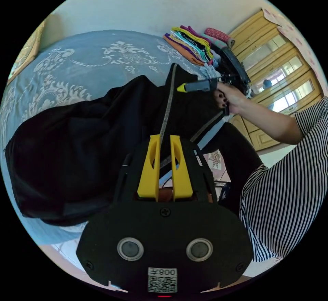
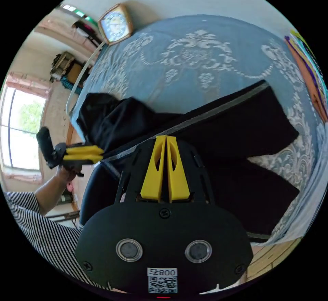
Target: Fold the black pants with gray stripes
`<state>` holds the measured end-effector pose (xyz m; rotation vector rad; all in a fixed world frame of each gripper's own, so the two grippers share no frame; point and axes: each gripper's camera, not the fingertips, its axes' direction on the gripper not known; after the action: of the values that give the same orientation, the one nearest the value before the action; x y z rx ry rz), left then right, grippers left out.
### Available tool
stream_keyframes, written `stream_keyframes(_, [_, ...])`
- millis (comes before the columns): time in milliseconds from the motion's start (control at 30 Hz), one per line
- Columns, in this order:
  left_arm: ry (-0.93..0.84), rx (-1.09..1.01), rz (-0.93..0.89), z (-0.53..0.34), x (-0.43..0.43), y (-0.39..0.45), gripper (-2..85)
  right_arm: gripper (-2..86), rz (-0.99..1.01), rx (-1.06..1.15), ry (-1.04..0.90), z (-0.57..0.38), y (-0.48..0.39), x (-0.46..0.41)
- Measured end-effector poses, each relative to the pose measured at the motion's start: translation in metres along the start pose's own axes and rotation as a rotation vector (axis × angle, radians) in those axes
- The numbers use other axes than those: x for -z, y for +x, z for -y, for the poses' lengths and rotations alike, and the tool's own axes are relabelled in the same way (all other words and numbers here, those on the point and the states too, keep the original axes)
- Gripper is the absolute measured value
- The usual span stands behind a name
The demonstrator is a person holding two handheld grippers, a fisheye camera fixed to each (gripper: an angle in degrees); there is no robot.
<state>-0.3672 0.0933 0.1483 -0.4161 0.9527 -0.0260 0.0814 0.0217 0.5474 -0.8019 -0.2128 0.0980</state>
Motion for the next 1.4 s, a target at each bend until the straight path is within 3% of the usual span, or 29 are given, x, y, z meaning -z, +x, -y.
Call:
stream_keyframes(333, [-0.132, -0.033, 0.089, 0.04, -0.076, -0.002, 6.8, 7.6, -0.16, -0.31, 0.103, 0.081, 0.11, 0.049])
stream_keyframes(567, [-0.128, -0.035, 0.128, 0.052, -0.116, -0.006, 5.6, 5.6, -0.192, -0.44, 0.059, 0.11, 0.149, 0.046])
stream_keyframes(1033, [-0.114, -0.031, 0.126, 0.075, -0.179, -0.02, 3.7, 4.3, -0.425, -0.338, 0.007, 0.125, 0.15, 0.045])
stream_keyframes(1267, [-0.115, -0.04, 0.113, 0.086, -0.209, -0.028, 3.1, 8.2, -0.298, -0.356, 0.006, 0.117, 0.176, 0.052])
stream_keyframes(1400, [-0.102, -0.035, 0.115, 0.092, -0.226, -0.031, 3.1, 6.1, -0.407, -0.352, -0.04, 0.115, 0.185, 0.048])
